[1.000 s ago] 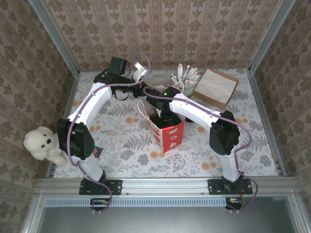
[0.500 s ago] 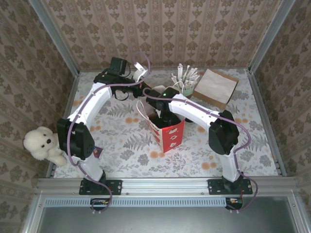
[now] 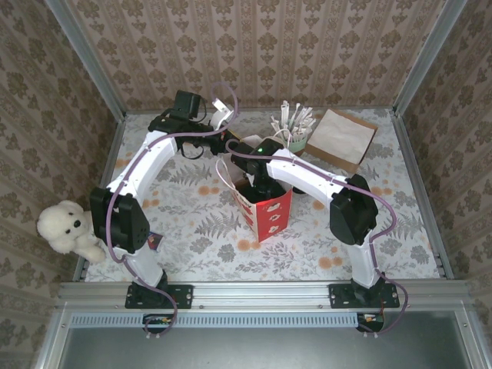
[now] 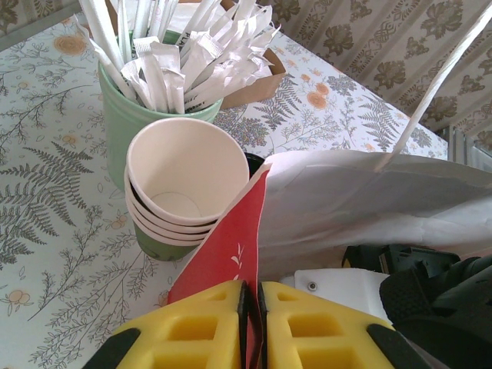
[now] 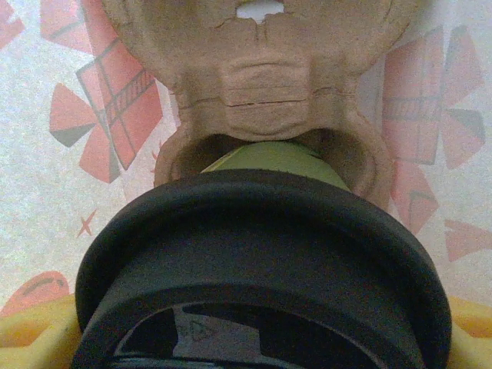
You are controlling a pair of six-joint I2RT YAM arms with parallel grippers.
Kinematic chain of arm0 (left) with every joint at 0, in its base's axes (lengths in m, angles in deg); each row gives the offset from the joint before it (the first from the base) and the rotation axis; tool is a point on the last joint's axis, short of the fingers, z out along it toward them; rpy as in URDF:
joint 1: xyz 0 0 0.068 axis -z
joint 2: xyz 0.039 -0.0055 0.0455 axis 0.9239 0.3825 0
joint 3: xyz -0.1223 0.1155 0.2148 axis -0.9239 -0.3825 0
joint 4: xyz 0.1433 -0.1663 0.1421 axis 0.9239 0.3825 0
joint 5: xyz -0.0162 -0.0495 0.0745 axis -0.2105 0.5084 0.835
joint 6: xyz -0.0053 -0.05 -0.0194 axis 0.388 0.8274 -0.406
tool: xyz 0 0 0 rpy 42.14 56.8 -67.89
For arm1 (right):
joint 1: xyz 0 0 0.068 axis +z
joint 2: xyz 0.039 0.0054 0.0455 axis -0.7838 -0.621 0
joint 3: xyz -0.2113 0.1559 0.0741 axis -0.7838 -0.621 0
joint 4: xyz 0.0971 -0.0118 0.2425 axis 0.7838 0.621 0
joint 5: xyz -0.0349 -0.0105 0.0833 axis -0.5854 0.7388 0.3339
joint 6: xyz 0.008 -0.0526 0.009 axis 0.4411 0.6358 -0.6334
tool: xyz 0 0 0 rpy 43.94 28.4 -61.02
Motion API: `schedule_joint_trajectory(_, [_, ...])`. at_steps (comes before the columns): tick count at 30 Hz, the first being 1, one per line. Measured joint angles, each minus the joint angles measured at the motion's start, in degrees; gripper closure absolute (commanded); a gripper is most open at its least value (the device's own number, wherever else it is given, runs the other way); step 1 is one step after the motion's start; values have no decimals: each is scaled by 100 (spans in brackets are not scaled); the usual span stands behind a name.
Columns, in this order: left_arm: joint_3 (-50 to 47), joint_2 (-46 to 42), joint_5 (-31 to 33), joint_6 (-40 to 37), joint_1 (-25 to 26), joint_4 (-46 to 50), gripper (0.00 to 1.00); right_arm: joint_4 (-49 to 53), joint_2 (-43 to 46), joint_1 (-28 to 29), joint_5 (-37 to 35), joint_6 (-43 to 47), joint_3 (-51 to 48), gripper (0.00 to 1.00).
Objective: Pack the takeout coffee
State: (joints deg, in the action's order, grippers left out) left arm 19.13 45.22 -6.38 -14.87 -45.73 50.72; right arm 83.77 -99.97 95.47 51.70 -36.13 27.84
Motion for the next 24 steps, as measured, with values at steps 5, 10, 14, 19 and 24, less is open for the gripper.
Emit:
schedule_joint_trajectory(5, [-2,0,0,0,0,-2,85,-125,2,0,-4,7,-111,46])
schedule_joint_trajectory(10, [-15,0,-2,0,0,-20,85,-214,4,0,-4,9,-186,47])
schedule_joint_trajectory(14, [-35,0,-7,2,0,-63,85,-219,4,0,-7,15,-186,47])
schedule_joint_trajectory(19, [-42,0,-31,7,0,-72,85,-260,20,2,-28,28,-212,48])
schedule_joint_trajectory(24, [-42,0,-92,42,7,-76,85,-516,197,2,-50,72,-485,49])
